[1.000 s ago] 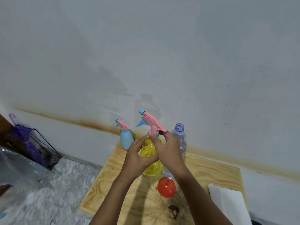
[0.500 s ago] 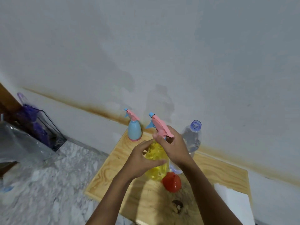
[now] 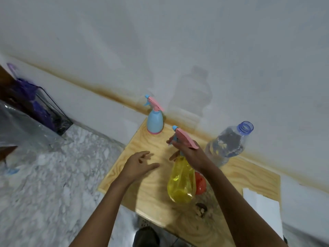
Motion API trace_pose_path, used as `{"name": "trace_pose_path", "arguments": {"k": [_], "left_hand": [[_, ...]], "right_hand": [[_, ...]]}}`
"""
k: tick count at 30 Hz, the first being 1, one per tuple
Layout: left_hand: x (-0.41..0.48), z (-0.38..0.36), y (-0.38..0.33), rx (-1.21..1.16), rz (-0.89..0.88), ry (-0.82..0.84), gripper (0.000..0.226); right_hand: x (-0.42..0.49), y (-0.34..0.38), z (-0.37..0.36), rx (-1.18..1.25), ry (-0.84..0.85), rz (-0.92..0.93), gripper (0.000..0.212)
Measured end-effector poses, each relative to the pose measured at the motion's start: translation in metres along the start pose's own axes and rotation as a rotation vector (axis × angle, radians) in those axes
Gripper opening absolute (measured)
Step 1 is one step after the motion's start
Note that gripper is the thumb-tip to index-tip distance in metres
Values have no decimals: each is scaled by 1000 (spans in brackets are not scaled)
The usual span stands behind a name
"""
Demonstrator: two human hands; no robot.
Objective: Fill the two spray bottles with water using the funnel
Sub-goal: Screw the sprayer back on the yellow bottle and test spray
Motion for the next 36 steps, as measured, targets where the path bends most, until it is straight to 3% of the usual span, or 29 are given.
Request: {"name": "trace_pose_path", "arguments": {"k": [3, 8, 12, 14, 17, 25, 29, 33, 36], "left_hand": [[25, 10, 23, 84, 69, -69, 77], [59, 15, 46, 425, 134, -95, 90], [75, 18, 67, 617, 162, -131, 93], [78, 18, 72, 689, 150, -143, 99], [79, 17, 75, 684, 134, -141, 103], [81, 16, 80, 658, 147, -129, 105], [81, 16, 81, 663, 143, -137, 107], [81, 16, 82, 653, 140, -143, 108], [81, 15, 83, 651, 140, -145, 107]], "right_hand": [[13, -13, -8, 2, 27, -48, 23], [33, -37, -18, -37, 42, -166, 27], [51, -58, -24, -136, 81, -249, 15], [58, -65, -28, -135, 115, -303, 23], [65, -68, -33, -214, 174, -324, 37], [70, -82, -31, -315, 213, -414, 25], [70, -81, -26, -381, 199, -423, 30], [70, -86, -28, -381, 230, -454, 25], [70, -84, -28, -388, 236, -439, 9]]}}
Point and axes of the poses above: each hand's wrist, its own x-axis towards the middle knuckle, its own z-axis out of the back of the hand, y = z × x, the point moved 5 cm from there along x, towards the middle knuckle, and after that the axes turned 13 degrees about -x, right-handed, at the moved point
